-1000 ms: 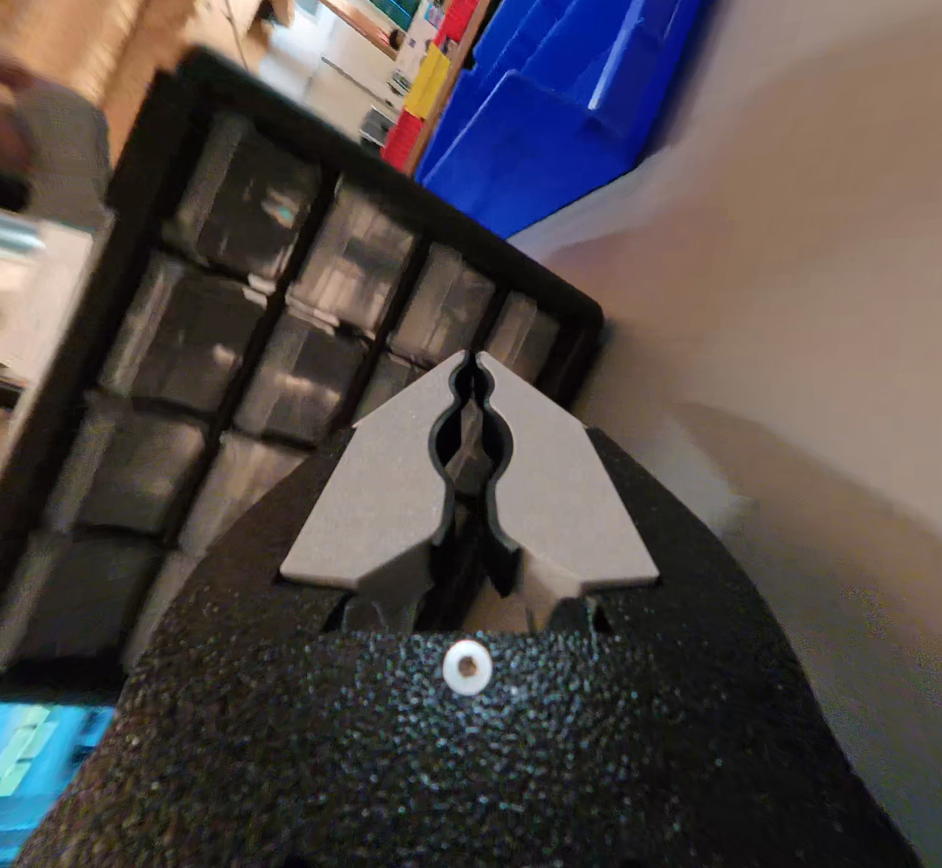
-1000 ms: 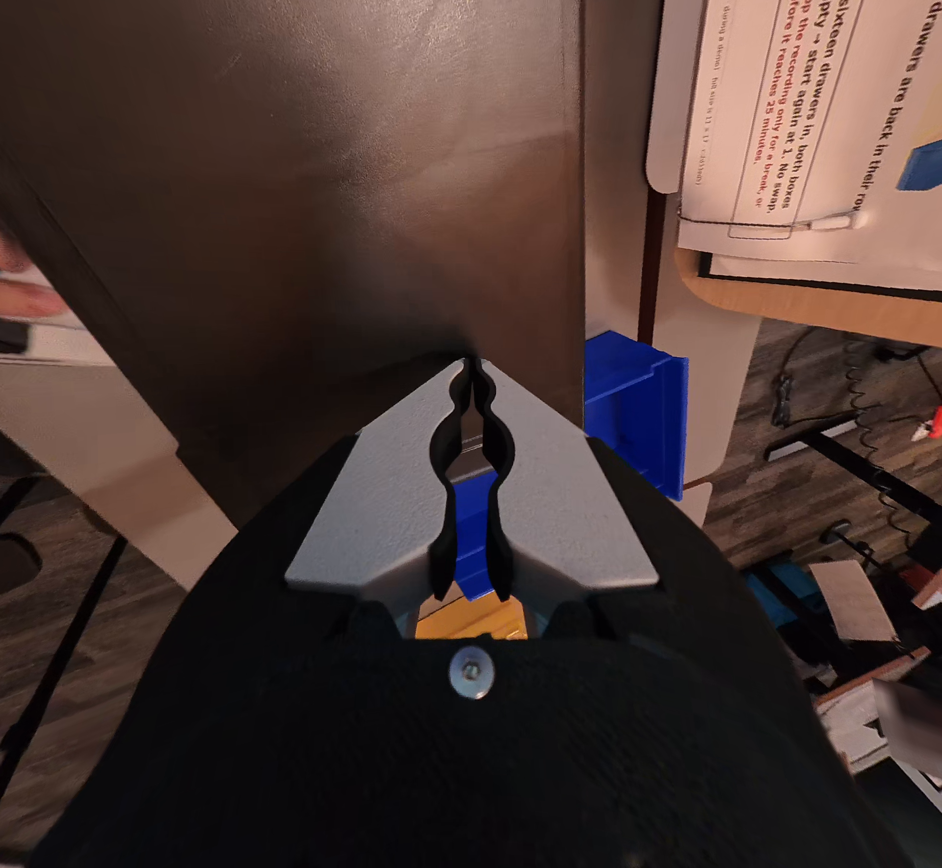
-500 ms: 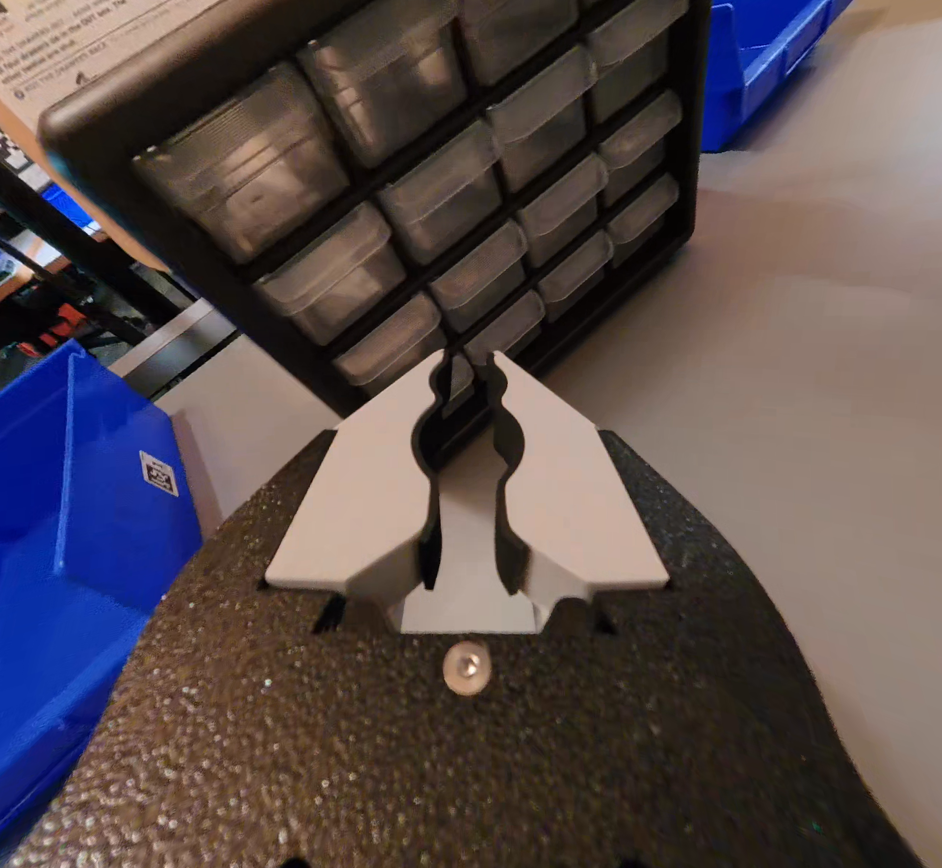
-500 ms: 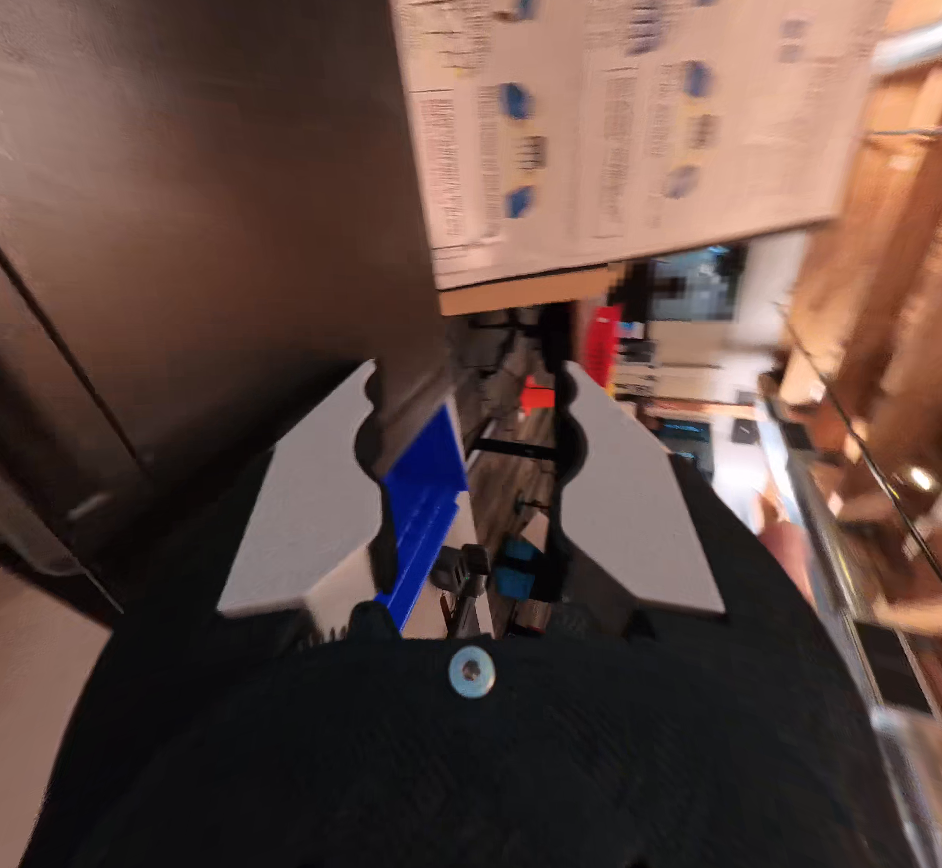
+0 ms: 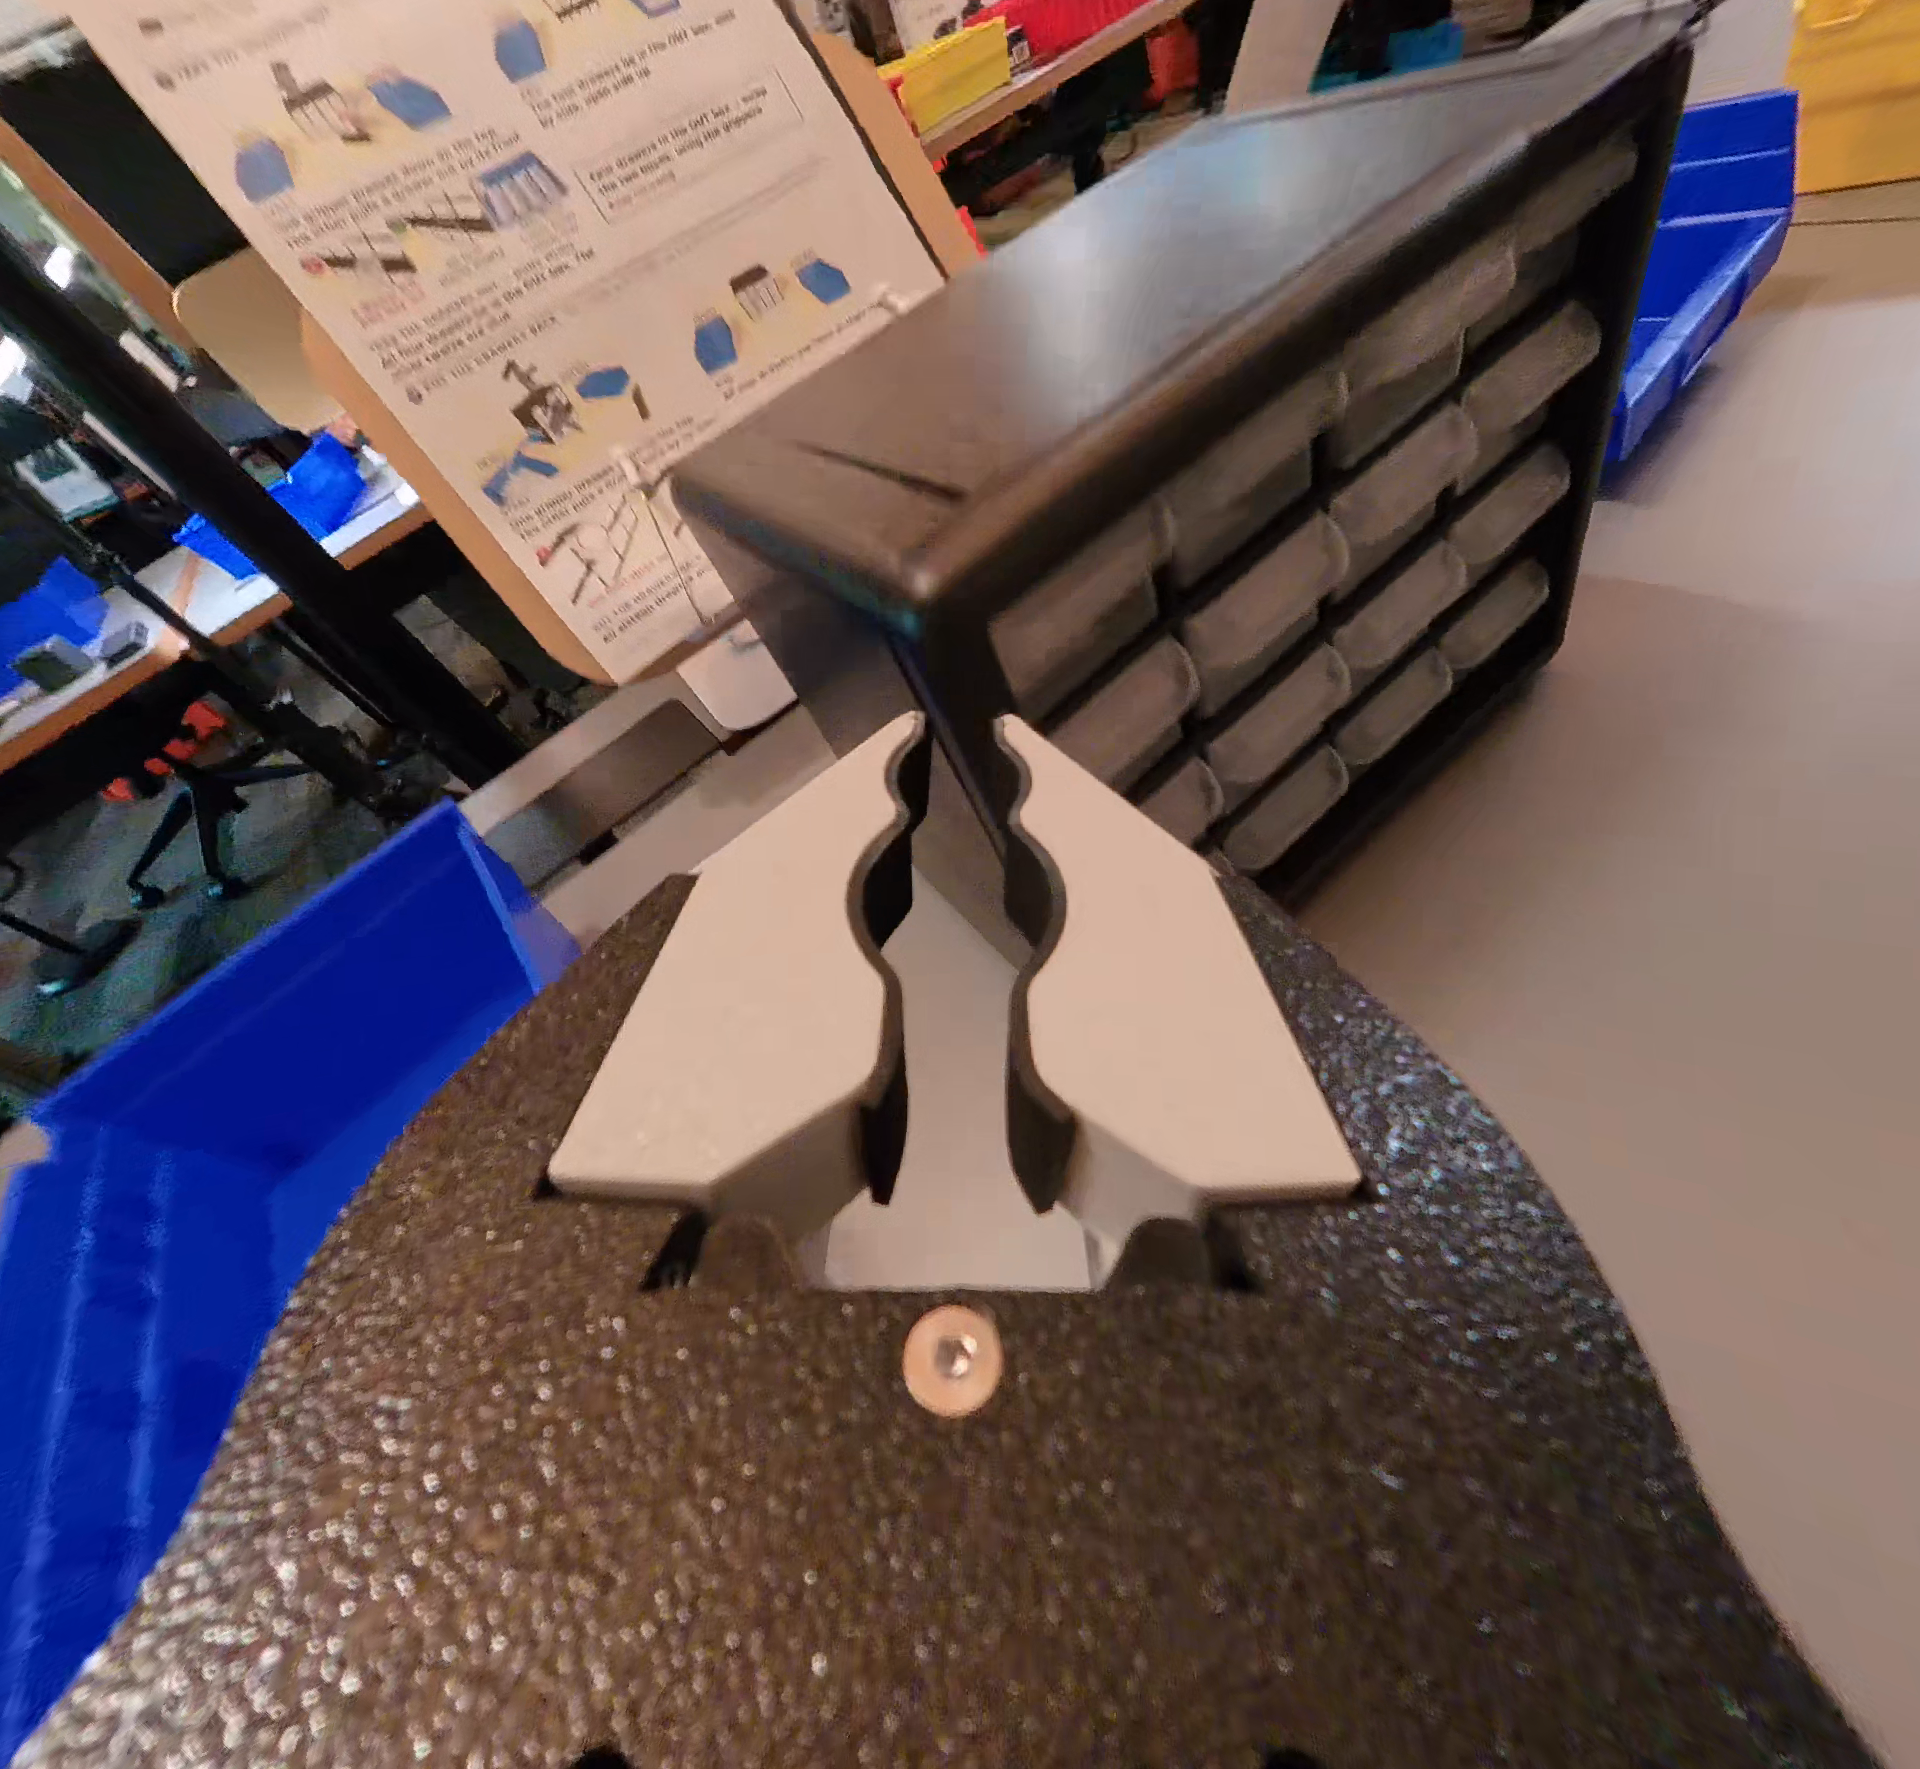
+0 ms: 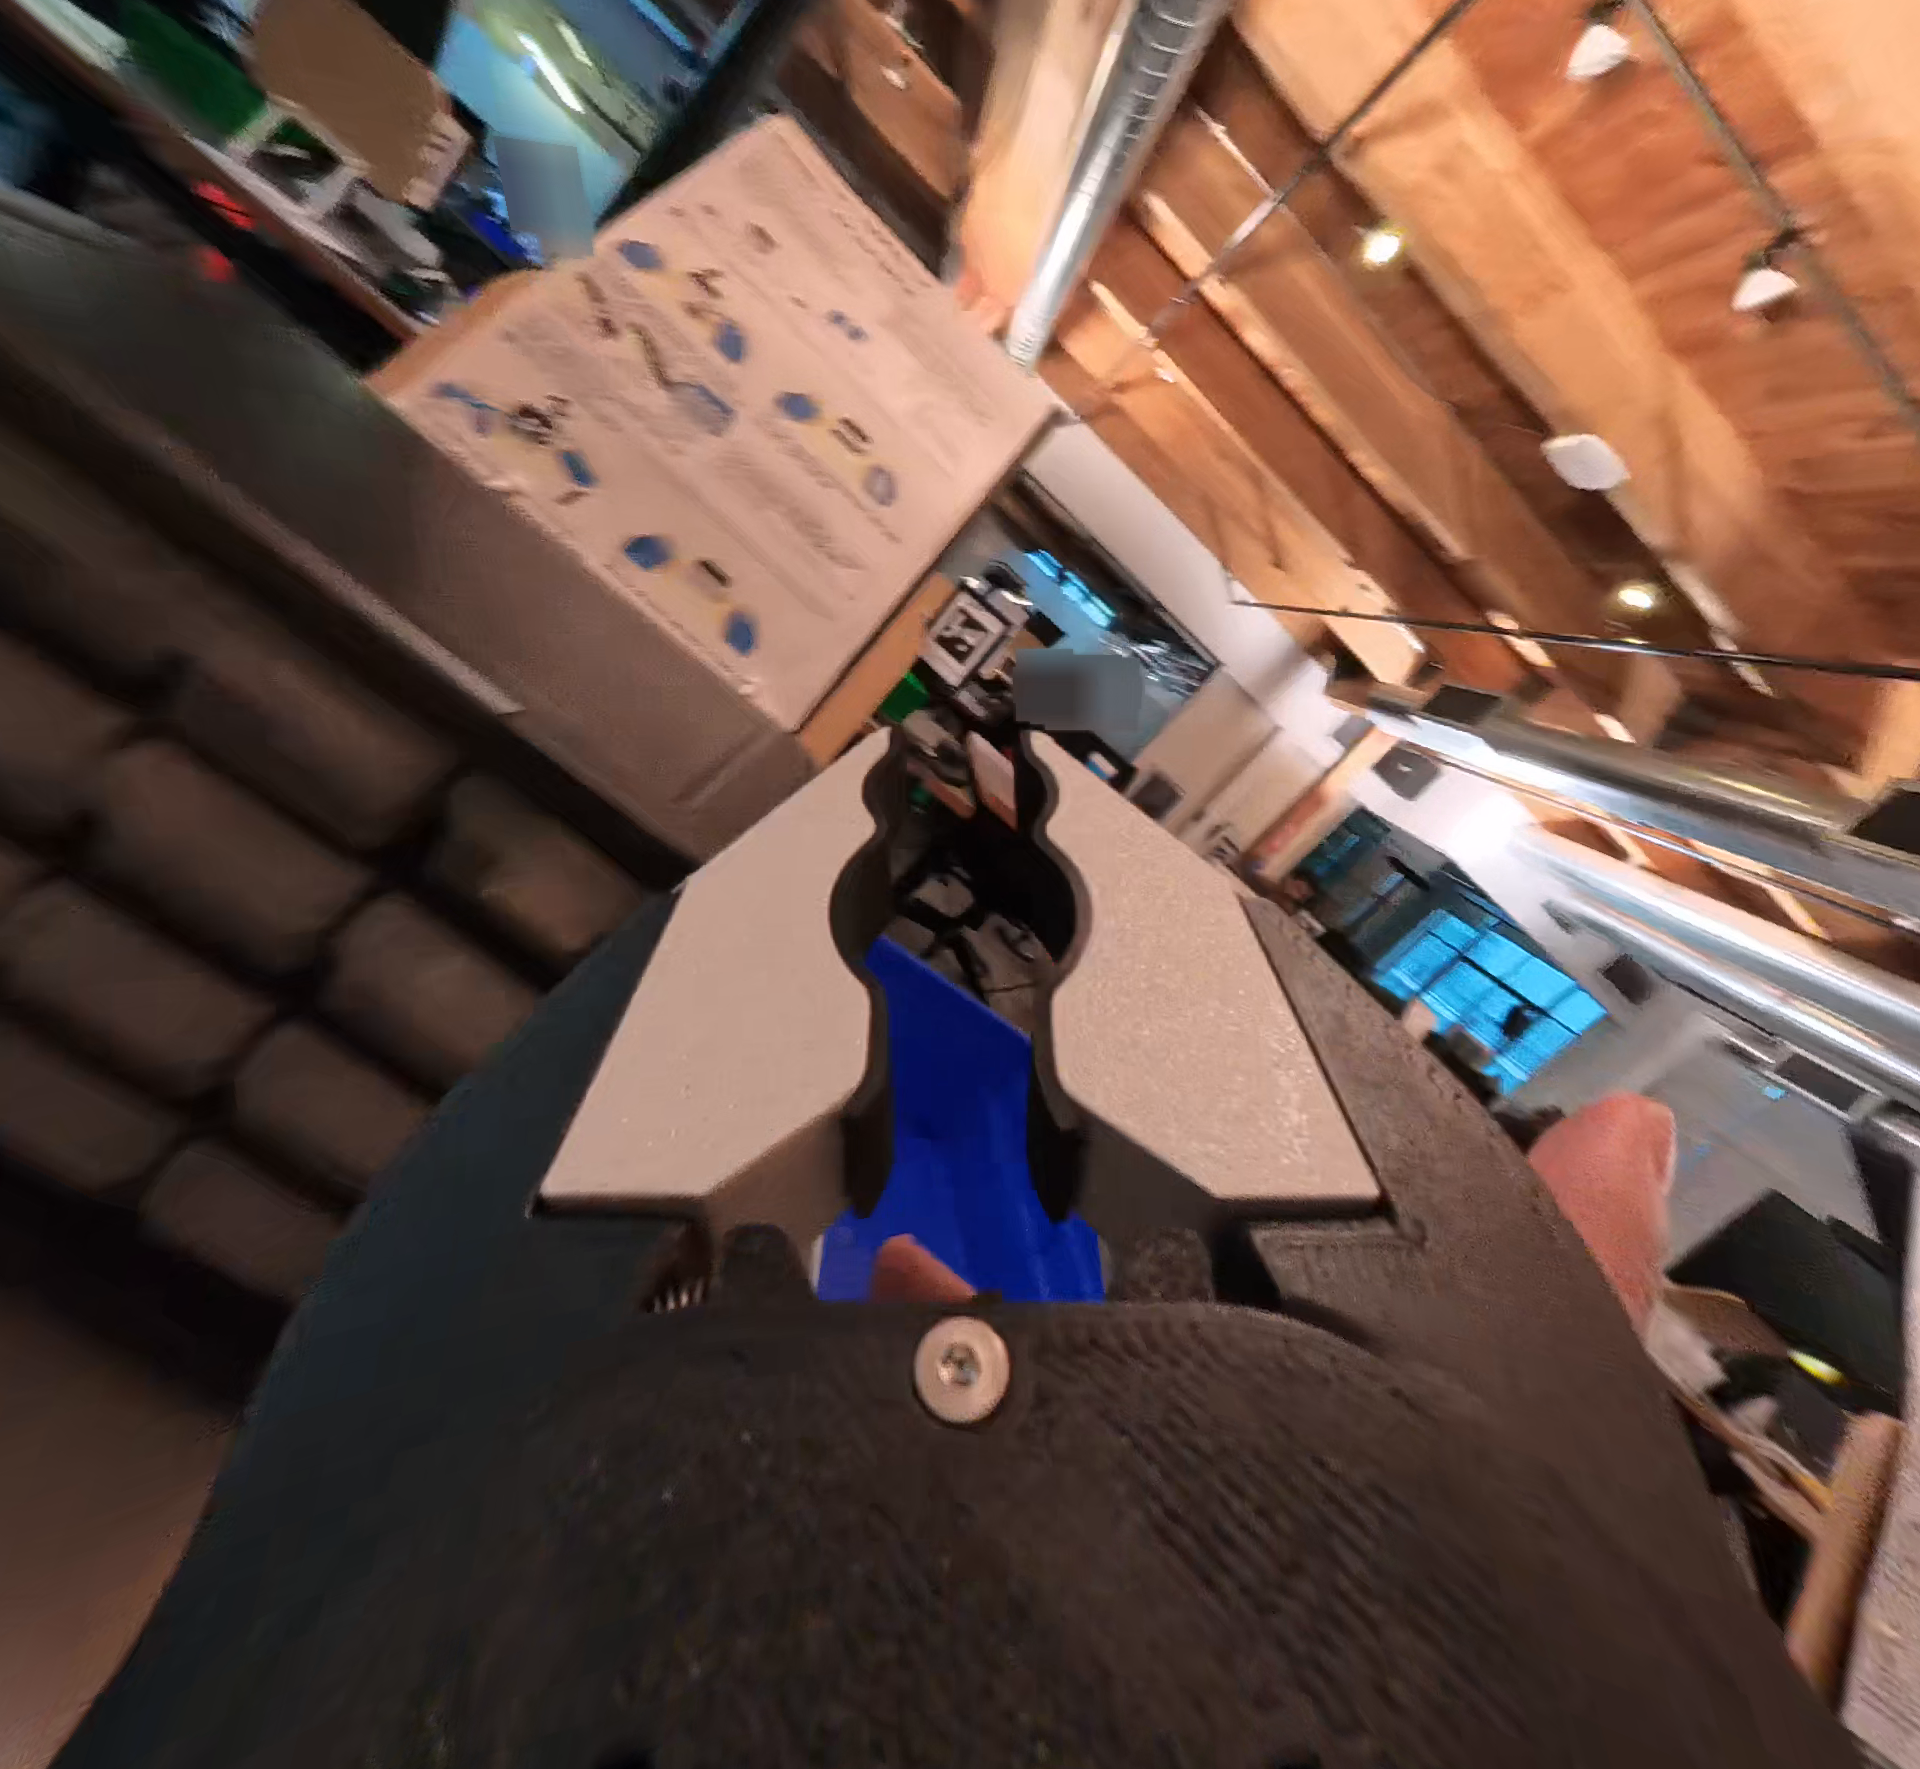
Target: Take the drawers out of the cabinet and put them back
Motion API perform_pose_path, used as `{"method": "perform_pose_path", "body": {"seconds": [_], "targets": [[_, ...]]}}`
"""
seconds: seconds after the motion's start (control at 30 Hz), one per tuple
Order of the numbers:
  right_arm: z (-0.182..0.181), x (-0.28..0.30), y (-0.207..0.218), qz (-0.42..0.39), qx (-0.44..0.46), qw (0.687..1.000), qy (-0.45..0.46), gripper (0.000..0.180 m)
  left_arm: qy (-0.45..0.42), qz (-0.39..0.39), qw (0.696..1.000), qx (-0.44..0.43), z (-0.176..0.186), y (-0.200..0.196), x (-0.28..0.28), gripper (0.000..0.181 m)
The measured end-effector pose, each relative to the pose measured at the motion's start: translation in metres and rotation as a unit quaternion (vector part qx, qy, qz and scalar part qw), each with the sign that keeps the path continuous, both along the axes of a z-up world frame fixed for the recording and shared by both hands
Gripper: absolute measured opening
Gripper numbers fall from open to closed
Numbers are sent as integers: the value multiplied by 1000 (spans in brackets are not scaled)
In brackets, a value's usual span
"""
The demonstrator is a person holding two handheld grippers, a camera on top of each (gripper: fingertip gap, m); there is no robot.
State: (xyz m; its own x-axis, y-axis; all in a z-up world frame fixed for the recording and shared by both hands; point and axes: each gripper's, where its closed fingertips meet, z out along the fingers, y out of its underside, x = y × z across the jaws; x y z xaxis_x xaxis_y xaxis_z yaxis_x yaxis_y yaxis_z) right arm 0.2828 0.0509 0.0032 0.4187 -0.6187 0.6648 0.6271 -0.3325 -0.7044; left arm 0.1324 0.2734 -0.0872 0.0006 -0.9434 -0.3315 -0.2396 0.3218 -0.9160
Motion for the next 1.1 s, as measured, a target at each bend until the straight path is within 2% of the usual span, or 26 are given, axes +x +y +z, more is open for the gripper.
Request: {"method": "perform_pose_path", "body": {"seconds": [0.03,0.07,0.13,0.17,0.2,0.27,0.4,0.53,0.63,0.7,0.97,1.03,1.1], "targets": [[-6,-8,2,7,5,1000,3,23,2,-10,1000,7,10,2,2,8],[-12,-16,5,13,13,1000,2,40,4,-21,1000,12,21,4,5,8],[-31,-26,17,29,11,999,24,91,16,-43,999,16,41,9,13,9],[-46,-25,20,18,1,998,53,105,25,-50,998,19,50,14,18,7],[-66,-25,24,8,-16,996,90,108,36,-62,997,24,58,17,24,1],[-100,-40,40,35,-40,988,148,108,79,-106,990,40,65,18,36,0],[-143,-88,84,168,-72,955,234,99,189,-148,969,60,65,26,61,0],[-143,-113,110,231,3,914,332,98,270,-196,941,50,62,22,85,0],[-138,-127,126,281,91,857,422,95,369,-201,906,46,49,26,93,0],[-138,-137,134,310,110,831,449,82,428,-194,881,51,43,29,96,0],[-154,-142,146,296,111,826,466,70,548,-154,815,111,28,43,120,0],[-156,-146,148,302,129,806,492,78,563,-150,805,108,24,45,125,0],[-161,-153,151,316,152,764,542,84,575,-155,799,87,18,41,128,0]]}}
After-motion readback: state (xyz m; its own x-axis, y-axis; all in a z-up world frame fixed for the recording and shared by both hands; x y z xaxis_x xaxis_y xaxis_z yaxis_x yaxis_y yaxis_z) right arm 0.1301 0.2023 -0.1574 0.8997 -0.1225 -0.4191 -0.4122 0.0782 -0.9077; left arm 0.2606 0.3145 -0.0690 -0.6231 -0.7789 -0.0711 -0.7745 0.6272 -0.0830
